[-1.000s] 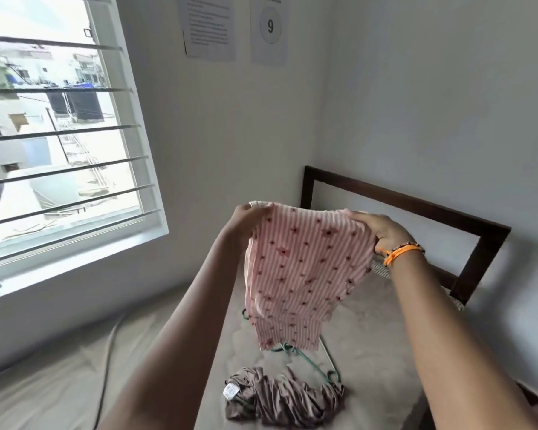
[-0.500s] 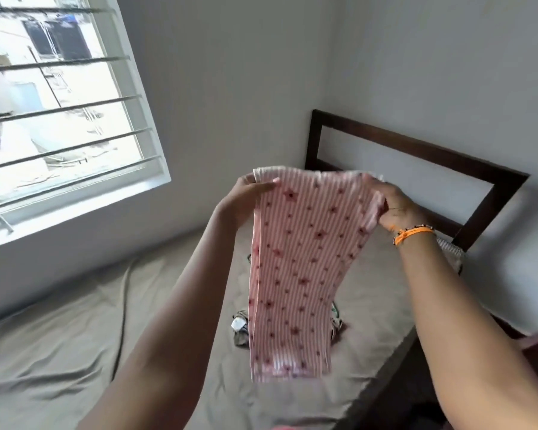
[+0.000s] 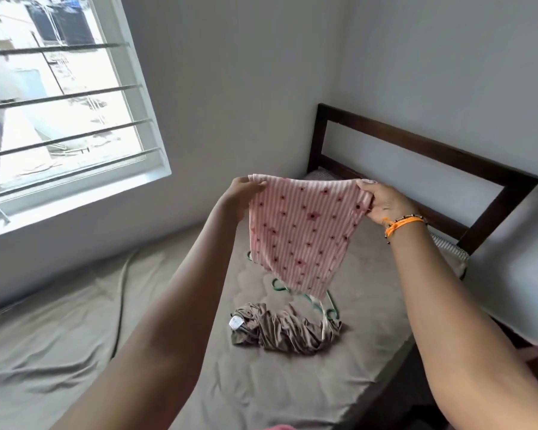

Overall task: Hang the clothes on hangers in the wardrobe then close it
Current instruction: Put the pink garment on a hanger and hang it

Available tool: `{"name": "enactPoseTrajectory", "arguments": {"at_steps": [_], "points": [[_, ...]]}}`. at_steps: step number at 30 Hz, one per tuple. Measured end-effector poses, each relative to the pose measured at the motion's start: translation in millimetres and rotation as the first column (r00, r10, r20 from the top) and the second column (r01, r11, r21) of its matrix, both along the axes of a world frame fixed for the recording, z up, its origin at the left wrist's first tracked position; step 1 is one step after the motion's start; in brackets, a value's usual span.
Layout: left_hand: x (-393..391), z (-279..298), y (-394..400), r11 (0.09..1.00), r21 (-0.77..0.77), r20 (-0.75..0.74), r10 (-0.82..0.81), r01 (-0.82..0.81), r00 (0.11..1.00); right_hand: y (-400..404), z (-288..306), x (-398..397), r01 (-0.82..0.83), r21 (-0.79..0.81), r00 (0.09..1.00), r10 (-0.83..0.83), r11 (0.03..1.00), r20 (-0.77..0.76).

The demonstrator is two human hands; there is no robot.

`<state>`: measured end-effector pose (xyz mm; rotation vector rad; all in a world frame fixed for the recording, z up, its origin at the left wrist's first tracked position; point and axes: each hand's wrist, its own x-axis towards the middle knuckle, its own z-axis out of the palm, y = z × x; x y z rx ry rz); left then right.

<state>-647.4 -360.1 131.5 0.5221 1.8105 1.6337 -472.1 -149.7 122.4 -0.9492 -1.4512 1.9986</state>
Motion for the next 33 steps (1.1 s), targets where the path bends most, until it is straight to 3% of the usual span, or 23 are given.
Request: {"name": "enactPoseTrajectory", "arguments": {"at_steps": [5,12,15,21,24,28,30,33], "points": [[-18.4,-2.0,17.1,0.998,0.02,0.023,0.064,-0.064,0.998,7.2,2.5,-23.8,0.09,0.029,0.996,-0.091,0.996,0.017],[-38.0,-12.3,32.2,0.999,0.053,-0.043,0.013,-0.01,0.999,21.8,-19.7,-54.3,0.05,0.118,0.997,-0.058,0.992,0.058],[-46.7,-13.3,35.4,0.991,0.12,-0.068,0.069,-0.06,0.995,25.6,-21.3,-67.5,0.073,0.142,0.997,-0.074,0.987,0.0],[-32.8,-29.0,19.0,0.938,0.3,-0.127,0.219,-0.173,0.968,2.9,-22.4,-52.9,0.118,0.091,0.962,-0.091,0.989,-0.258],[-5.2,-83.6,-5.8,0.954,0.175,-0.12,0.265,-0.242,0.957,-16.4,-75.8,-23.6,0.174,0.07,0.973,-0.16,0.982,-0.165],[52.6,-174.1,-47.4,0.945,-0.197,0.045,0.277,-0.263,0.96,-54.6,-197.1,27.1,0.132,0.088,0.971,-0.146,0.987,0.187],[78.9,-225.5,-69.9,0.89,-0.419,0.125,0.252,-0.179,0.96,-75.2,-259.6,58.4,0.054,0.057,0.921,-0.072,0.997,0.382],[108.6,-303.6,-99.3,0.736,-0.677,0.14,0.118,0.008,0.983,-104.0,-342.9,102.8,-0.1,0.002,0.782,0.077,0.995,0.618]]}}
